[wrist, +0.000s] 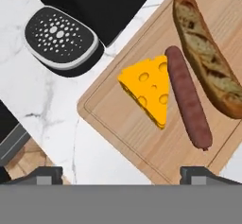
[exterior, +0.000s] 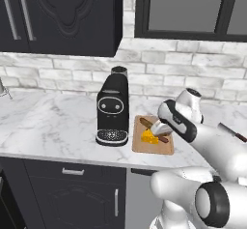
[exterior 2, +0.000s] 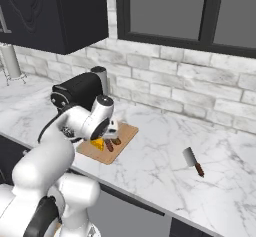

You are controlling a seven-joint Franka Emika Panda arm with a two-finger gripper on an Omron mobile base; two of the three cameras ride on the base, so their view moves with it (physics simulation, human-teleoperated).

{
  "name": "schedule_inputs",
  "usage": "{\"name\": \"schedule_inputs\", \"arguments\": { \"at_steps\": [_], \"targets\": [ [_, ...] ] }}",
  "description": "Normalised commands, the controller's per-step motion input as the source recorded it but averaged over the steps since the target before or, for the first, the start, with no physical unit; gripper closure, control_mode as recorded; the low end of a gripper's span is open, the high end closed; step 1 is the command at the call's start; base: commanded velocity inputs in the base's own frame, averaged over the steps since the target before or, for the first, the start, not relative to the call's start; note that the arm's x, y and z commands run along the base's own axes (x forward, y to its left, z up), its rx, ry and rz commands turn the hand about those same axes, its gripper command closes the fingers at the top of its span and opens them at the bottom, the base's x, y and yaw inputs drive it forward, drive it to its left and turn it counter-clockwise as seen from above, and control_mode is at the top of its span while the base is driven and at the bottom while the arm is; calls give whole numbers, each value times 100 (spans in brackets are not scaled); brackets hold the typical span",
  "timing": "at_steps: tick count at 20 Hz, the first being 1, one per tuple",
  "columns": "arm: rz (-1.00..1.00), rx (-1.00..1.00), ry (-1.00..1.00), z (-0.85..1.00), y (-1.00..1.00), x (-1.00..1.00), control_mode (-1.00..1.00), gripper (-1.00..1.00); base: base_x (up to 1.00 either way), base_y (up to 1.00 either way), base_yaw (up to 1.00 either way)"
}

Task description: Retrieve the sausage and cheese from the fridge and place them on the cutting board on the counter.

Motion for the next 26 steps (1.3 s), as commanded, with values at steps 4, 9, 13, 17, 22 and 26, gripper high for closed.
{"name": "schedule_inputs", "arguments": {
  "at_steps": [4, 9, 13, 17, 22, 26],
  "targets": [
    [-19, 0, -1, 9, 0, -62, -100, -100, 0, 0, 0],
    [-18, 4, -11, 18, -3, -77, -100, -100, 0, 0, 0],
    [-13, 13, -15, 34, -12, -75, -100, -100, 0, 0, 0],
    [-2, 14, -9, 44, -15, -66, -100, -100, 0, 0, 0],
    [0, 2, 0, 43, -3, -41, -100, -100, 0, 0, 0],
    [0, -2, -20, 25, 0, -54, -100, -100, 0, 0, 0]
  ]
}}
